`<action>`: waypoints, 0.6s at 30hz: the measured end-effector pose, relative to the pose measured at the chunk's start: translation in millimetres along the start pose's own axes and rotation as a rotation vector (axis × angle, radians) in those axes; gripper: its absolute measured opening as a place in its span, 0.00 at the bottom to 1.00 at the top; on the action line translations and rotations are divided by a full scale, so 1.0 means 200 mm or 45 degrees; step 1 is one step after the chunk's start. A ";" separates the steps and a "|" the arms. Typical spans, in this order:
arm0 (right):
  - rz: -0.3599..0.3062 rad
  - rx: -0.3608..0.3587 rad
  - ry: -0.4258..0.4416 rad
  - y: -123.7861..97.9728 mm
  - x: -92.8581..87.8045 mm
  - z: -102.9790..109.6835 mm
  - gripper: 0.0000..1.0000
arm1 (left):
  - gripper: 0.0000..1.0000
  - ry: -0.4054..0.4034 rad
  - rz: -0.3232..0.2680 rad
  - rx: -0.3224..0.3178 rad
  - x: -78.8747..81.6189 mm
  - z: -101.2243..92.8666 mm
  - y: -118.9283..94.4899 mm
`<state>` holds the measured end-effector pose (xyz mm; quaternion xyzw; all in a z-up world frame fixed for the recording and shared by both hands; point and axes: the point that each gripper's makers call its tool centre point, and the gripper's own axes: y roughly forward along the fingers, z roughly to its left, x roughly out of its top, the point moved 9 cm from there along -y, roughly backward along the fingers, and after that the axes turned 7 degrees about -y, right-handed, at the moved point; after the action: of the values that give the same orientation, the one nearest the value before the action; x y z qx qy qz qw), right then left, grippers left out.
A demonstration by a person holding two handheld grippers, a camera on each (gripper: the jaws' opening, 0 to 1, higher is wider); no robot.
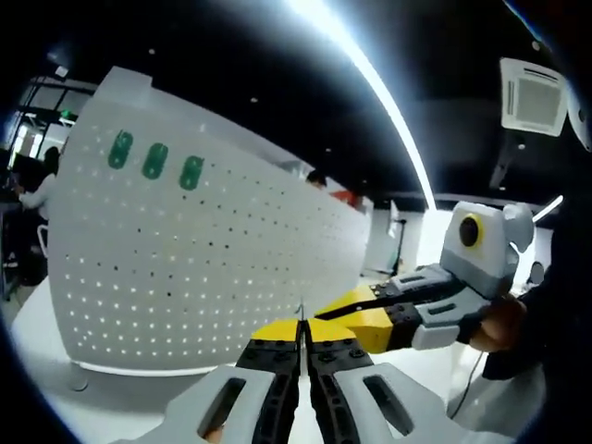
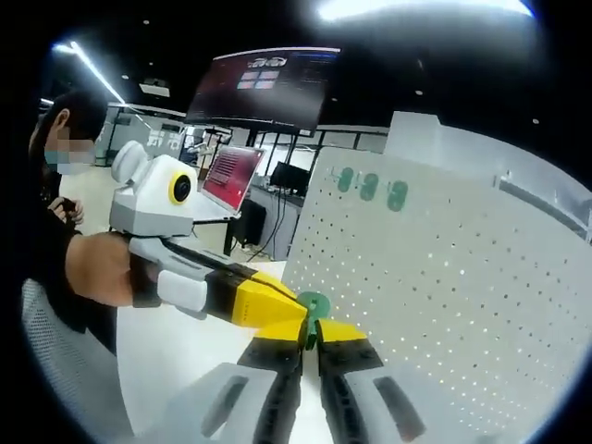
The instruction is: Insert the hook assembly into the mounting plate slot until the hook locks in place.
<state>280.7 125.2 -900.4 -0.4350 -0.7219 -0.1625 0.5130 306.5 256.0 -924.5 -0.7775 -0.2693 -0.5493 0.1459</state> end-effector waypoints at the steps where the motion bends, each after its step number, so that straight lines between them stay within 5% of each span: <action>1: 0.001 0.001 -0.004 0.00 0.00 0.00 0.02 | 0.01 -0.007 0.000 -0.001 0.00 0.00 0.00; 18: -0.021 0.024 0.052 -0.03 0.00 -0.04 0.01 | 0.02 -0.077 -0.026 -0.037 0.00 -0.02 0.01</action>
<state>280.4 117.4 -895.6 -0.4209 -0.7163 -0.1687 0.5304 305.4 252.6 -923.2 -0.7930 -0.2734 -0.5308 0.1210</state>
